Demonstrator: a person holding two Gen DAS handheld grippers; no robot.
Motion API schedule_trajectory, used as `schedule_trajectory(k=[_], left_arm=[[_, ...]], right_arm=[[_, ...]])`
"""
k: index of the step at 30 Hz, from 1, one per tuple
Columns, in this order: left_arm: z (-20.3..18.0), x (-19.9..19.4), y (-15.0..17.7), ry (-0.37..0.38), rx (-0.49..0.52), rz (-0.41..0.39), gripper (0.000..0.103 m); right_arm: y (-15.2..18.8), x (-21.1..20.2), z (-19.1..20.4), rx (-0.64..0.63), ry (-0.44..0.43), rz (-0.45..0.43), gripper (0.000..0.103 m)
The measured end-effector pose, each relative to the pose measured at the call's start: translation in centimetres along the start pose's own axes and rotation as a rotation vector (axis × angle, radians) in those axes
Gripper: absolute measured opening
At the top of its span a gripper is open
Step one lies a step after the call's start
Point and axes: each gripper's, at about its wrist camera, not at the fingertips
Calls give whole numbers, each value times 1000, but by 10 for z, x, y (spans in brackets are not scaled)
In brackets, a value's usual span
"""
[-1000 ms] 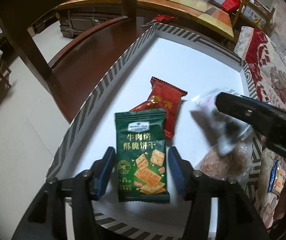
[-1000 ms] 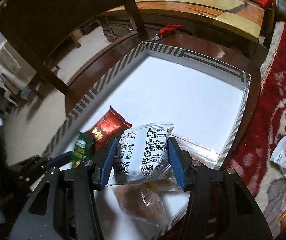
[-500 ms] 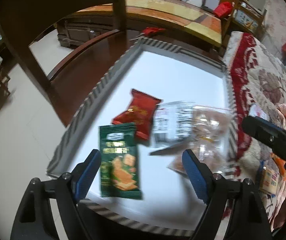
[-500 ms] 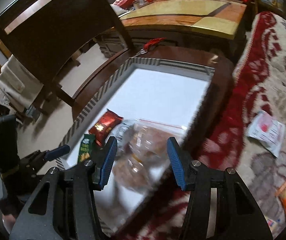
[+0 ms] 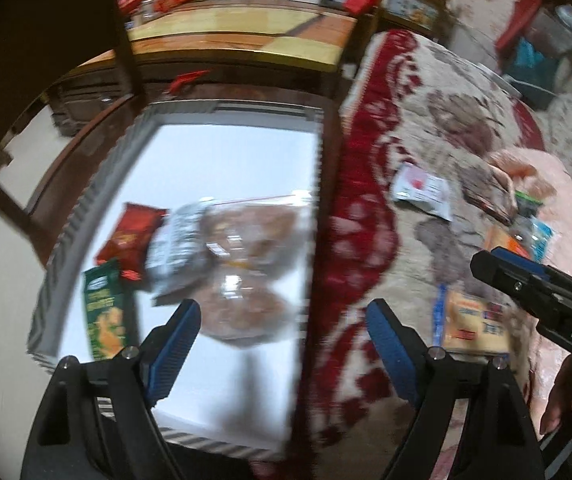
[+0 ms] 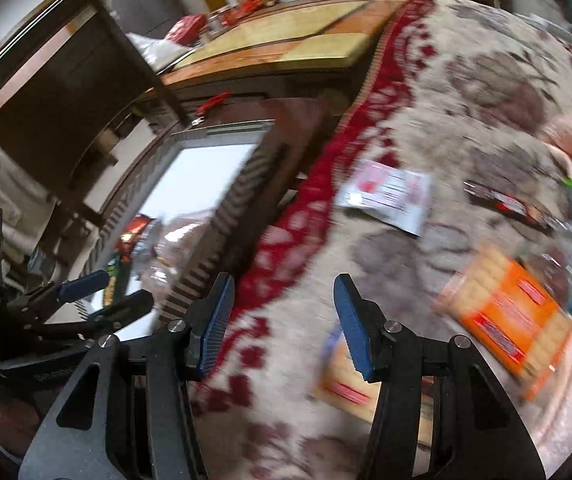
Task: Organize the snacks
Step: 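Move both grippers back to the snack pile on the blanket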
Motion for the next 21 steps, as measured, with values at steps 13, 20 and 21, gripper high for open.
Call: schedule_trajectory(k=[13, 20, 21], left_arm=[[-101, 17, -40, 111, 183, 21, 86], [-161, 43, -74, 147, 374, 44, 86], [-171, 48, -79, 148, 417, 50, 86]], right_arm=[[39, -39, -99, 177, 66, -37, 52], [47, -47, -128, 230, 64, -50, 52], [47, -48, -131, 237, 63, -53, 52]])
Point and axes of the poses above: each gripper's, at about its wrist camera, not at the fingertips, and x roughly the way its jaws point, z to its left, y to its underside, and after that the axes turned 6 degrees about z, right-handed
